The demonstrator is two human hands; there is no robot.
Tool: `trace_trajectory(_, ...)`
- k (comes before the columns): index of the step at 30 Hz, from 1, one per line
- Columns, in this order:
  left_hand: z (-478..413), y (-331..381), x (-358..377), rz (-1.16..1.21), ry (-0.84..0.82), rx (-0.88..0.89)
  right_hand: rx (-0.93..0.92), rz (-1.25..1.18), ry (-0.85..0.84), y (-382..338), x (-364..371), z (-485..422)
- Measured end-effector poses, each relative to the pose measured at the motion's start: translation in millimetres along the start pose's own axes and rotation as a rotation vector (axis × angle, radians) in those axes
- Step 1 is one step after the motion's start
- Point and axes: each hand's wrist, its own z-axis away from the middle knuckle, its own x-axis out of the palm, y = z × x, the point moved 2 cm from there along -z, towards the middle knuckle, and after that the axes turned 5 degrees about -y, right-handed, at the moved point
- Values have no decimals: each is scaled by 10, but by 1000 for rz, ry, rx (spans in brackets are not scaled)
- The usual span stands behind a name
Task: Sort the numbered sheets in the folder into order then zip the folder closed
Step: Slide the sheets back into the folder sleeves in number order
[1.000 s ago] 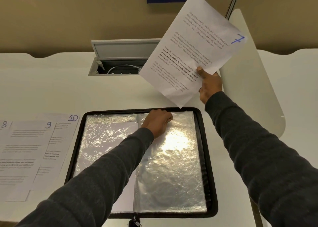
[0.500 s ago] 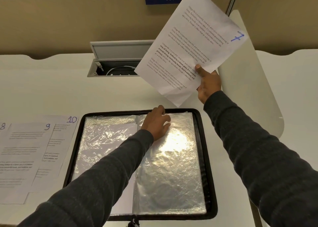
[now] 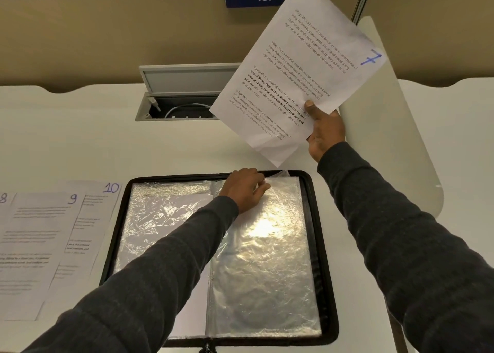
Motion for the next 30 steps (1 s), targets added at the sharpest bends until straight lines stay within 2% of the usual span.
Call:
trace_trajectory(6, -7, 8, 11, 154, -111, -13, -3, -8, -3, -10, 9, -21)
trace_trajectory(12, -38, 115, -5, 106, -184, 36, -2, 8, 2, 22, 6, -32)
trace_trajectory(17, -16, 153, -15, -21, -2, 51, 28, 30, 7, 159, 13, 11)
trace_trajectory(22, -30, 138, -51, -37, 138, 34, 101, 128, 20, 358, -21, 52)
trace_trajectory(25, -44, 99, -90, -34, 154, 23, 144, 194, 17, 409, -68, 55)
trace_trajectory(30, 11, -87, -104, -35, 63, -1, 174, 362, -12, 417, -178, 0)
